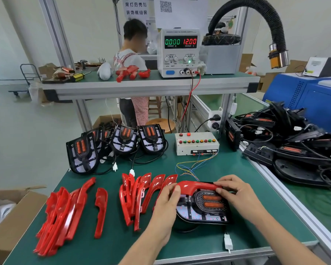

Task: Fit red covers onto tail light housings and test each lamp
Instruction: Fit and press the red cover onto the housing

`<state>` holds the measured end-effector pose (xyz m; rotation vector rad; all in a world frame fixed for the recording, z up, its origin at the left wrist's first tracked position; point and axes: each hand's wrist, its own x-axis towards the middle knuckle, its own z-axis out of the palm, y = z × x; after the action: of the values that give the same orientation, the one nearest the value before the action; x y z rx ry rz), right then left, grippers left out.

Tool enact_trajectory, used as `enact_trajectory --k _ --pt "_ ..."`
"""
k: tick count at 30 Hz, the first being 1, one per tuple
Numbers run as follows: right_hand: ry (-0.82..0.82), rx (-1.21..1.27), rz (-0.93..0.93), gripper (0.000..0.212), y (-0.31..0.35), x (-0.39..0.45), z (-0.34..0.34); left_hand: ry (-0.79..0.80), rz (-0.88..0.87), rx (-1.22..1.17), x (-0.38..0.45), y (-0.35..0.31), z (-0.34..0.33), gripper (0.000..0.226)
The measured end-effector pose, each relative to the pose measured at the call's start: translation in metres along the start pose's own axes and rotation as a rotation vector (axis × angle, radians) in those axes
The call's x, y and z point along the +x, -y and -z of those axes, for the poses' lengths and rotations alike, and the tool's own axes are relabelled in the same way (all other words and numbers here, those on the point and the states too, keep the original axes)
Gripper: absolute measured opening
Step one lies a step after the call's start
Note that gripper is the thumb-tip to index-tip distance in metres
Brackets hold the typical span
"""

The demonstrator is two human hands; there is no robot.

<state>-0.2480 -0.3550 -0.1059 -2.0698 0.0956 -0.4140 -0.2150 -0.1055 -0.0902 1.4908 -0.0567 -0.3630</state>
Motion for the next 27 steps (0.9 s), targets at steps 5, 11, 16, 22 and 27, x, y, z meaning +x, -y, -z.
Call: enact_trajectory --k 5,11,16,22,27 --pt "0.020 -0.002 0.004 0.023 -0.002 -0.001 0.000 -0.089 -0.019 -0.042 0.007 0.002 -0.008 0.021" --pt "0.003 0.020 0.004 0.030 -0.007 -0.001 0.001 -0.087 -0.103 0.007 0.011 0.003 -0.012 0.030" --pt "-0.014 0.018 0.026 0.035 -0.009 -0.002 0.002 -0.059 -0.154 0.009 0.012 0.004 -0.009 0.031" --pt "-0.044 0.042 0.023 0.033 -0.010 -0.005 -0.002 -0.071 -0.181 0.017 0.015 0.006 -0.007 0.025" --pt "-0.110 0.095 0.003 0.033 -0.008 -0.009 -0.010 -0.074 -0.202 0.028 0.016 0.007 -0.004 0.022"
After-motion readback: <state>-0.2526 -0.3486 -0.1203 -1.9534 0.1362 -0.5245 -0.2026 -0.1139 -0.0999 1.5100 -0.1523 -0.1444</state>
